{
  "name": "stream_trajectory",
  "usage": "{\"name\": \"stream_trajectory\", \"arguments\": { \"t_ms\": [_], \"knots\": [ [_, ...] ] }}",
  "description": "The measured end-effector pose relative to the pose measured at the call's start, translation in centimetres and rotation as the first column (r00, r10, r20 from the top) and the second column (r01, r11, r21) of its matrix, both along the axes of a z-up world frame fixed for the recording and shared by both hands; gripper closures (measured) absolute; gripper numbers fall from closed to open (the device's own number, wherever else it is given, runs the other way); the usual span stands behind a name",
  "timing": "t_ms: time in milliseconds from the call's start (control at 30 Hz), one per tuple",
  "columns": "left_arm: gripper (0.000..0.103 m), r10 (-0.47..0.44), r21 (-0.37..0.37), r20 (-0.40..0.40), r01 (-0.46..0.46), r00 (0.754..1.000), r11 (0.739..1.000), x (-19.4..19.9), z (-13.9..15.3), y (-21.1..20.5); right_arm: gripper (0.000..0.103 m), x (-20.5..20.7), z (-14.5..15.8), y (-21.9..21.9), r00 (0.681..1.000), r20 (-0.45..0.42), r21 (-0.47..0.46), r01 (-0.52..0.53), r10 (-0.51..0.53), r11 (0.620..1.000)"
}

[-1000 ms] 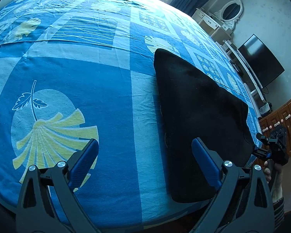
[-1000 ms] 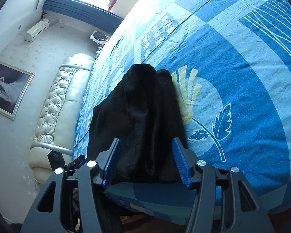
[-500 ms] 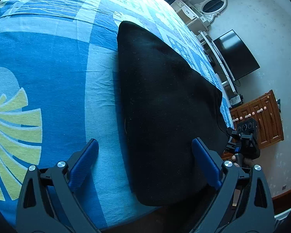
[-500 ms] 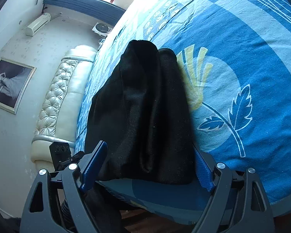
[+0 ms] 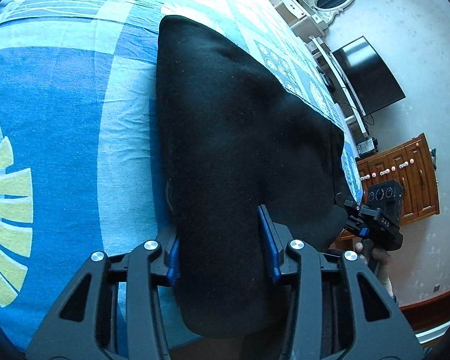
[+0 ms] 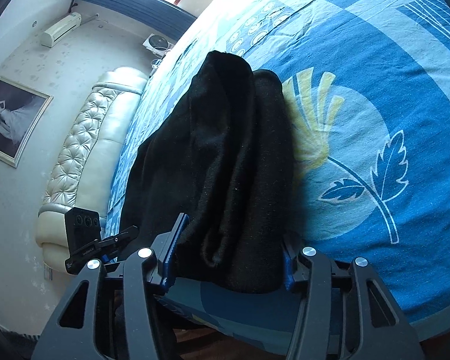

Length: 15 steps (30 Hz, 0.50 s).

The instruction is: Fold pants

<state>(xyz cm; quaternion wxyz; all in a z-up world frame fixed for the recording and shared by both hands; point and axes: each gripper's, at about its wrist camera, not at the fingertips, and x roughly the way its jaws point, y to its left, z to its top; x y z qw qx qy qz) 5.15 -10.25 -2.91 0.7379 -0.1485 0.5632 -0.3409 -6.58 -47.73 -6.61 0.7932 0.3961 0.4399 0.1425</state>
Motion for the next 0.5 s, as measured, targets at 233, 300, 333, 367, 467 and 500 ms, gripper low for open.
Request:
{"name": "stream_trajectory", "arguments": {
  "t_ms": [233,300,333,367,467,500],
  "knots": [
    [0.062,0.021,0.083,0.063,-0.026,0.998,0.996,-0.3,1.3,1.9,0.051,1.4,0.3,3.0,0.999,0.002,0.004,-0.039,0.039,0.999],
    [0.062,0.035,0.090,0.063,-0.040,0.997,0.995,-0.3,1.3,3.0,0.051,2.2,0.3,4.1,0.998,0.001,0.009,-0.057,0.057,0.998],
    [0.062,0.044,0.092,0.062,-0.050,0.997,0.995,-0.3,1.3,3.6,0.051,2.5,0.3,4.7,0.998,0.000,0.010,-0.069,0.069,0.998],
    [0.062,0.052,0.094,0.062,-0.058,0.997,0.994,-0.4,1.4,4.2,0.051,2.9,0.3,5.3,0.997,0.000,0.011,-0.080,0.080,0.997],
    [0.062,0.079,0.098,0.065,-0.085,0.995,0.992,-0.5,1.5,6.2,0.051,3.9,0.3,7.3,0.994,-0.003,0.018,-0.112,0.112,0.994],
    [0.062,0.087,0.097,0.064,-0.093,0.994,0.991,-0.4,1.5,7.0,0.051,4.1,0.3,8.0,0.992,-0.004,0.020,-0.122,0.122,0.992]
  ]
}}
